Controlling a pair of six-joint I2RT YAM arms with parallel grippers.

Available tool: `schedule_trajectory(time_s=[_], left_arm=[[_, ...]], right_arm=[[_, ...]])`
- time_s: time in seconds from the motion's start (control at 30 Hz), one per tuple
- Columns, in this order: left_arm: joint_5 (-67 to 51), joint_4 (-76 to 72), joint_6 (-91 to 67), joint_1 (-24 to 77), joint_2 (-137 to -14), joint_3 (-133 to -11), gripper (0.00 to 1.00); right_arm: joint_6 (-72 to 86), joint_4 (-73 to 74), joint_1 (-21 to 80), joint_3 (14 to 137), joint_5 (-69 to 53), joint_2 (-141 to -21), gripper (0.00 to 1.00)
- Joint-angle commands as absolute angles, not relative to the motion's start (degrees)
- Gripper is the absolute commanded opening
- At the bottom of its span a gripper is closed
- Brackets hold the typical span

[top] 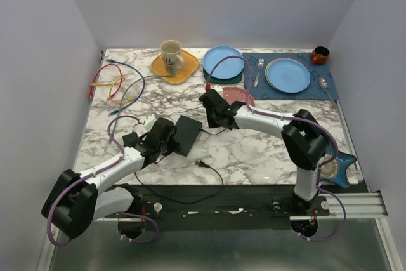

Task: Pull the plug from the switch port

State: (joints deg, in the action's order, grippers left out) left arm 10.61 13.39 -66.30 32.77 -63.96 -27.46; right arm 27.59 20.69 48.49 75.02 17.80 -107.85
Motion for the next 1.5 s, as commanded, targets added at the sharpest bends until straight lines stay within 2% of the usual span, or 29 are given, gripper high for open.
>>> schedule_trajectory(time_s=[0.0, 0.33, 0.67, 0.87, 1.0, 1.1, 1.27, 1.47], left_arm=[[10.0, 12.7, -68.1, 33.5, -64.1, -25.7, 0.0], [11.8, 13.9, -65.6, 32.3, -66.7, -27.2, 0.0], [7.4, 12.7, -59.4, 20.9, -75.6, -35.6, 0.0], [6.8, 15.0, -56.6, 18.1, -78.3, -41.5, 0.0], [6.2, 15.2, -54.8, 18.0, -75.1, -42.8, 0.01], [5.7, 16.4, -52.2, 18.0, -73.3, -44.5, 0.07], [2.4, 19.2, -49.0, 18.7, -69.0, -45.8, 0.09], [4.4, 22.0, -53.1, 19.4, -57.1, -36.9, 0.1]], right_arm=[[26.7, 22.1, 48.5, 79.4, 20.1, -112.1, 0.13], [30.1, 20.7, 49.7, 73.8, 13.9, -111.4, 0.09], [34.5, 18.4, 55.3, 68.8, 9.1, -109.2, 0.09], [35.2, 18.2, 56.8, 68.3, 8.7, -107.3, 0.09], [35.4, 17.8, 57.5, 67.4, 7.8, -106.0, 0.09], [35.7, 17.2, 59.2, 68.0, 7.3, -106.1, 0.09], [36.5, 19.0, 59.6, 68.2, 12.9, -105.8, 0.09], [33.3, 22.9, 55.7, 70.8, 19.8, -102.2, 0.19]])
